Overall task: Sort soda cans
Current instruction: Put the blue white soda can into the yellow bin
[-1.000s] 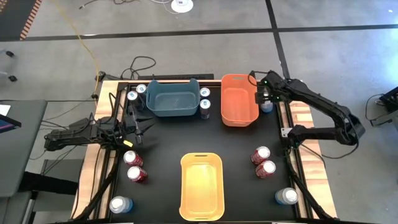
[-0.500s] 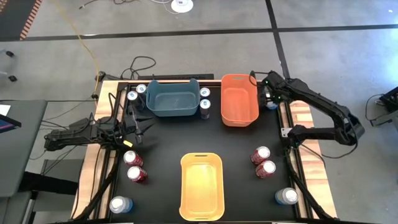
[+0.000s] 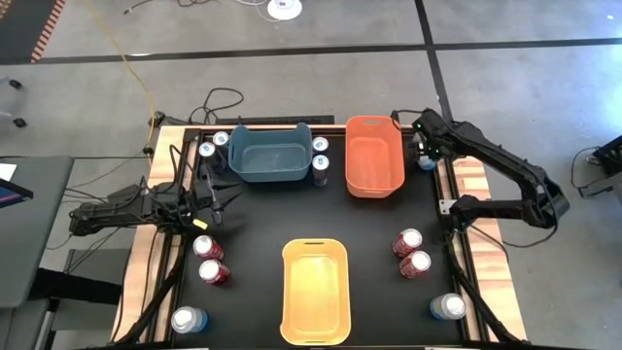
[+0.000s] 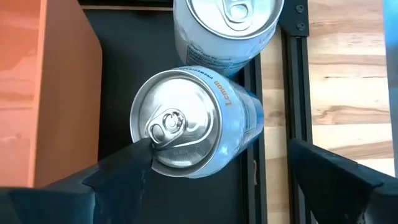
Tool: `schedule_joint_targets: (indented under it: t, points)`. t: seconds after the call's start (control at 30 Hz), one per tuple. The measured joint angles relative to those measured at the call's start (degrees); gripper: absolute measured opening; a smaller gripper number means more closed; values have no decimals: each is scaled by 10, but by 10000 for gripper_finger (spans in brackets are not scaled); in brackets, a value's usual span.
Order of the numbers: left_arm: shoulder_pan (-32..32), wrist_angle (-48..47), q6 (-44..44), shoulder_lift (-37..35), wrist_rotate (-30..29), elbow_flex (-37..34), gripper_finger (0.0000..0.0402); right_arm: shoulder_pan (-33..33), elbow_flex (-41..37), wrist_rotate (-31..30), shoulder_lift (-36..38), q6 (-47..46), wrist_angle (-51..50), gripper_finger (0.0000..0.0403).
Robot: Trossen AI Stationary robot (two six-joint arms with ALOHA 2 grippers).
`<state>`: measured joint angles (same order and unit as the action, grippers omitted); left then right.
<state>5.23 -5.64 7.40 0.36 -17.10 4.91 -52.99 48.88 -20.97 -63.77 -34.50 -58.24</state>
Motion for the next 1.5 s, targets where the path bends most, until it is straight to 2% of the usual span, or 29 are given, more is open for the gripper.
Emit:
schedule_joint_targets:
  t: [0.23, 0.4, 0.6, 0.7, 0.83, 0.93, 1.3, 1.4, 1.5]
  points:
    - [0, 0, -2, 0, 0, 0, 126, 0, 0, -36, 38, -20, -22, 357]
    - [0, 0, -2, 0, 0, 0, 126, 1, 0, -34, 66, -21, -39, 346]
    - [0, 0, -1, 0, 0, 0, 126, 33, 0, -13, 106, -4, -9, 346]
    - [0, 1, 2, 0, 0, 0, 126, 56, 0, 16, 121, 51, 12, 345]
    - [0, 1, 5, 0, 0, 0, 126, 90, -2, 87, 119, 132, 13, 345]
    - [0, 2, 5, 0, 0, 0, 126, 120, -14, 103, 109, 189, 8, 345]
    - [0, 5, 71, 0, 0, 0, 127, 233, -25, 100, 27, 426, -13, 345]
    - [0, 8, 80, 0, 0, 0, 127, 256, -25, 73, 5, 497, -11, 345]
    - [0, 9, 79, 0, 0, 0, 127, 267, -25, 33, -22, 522, -10, 345]
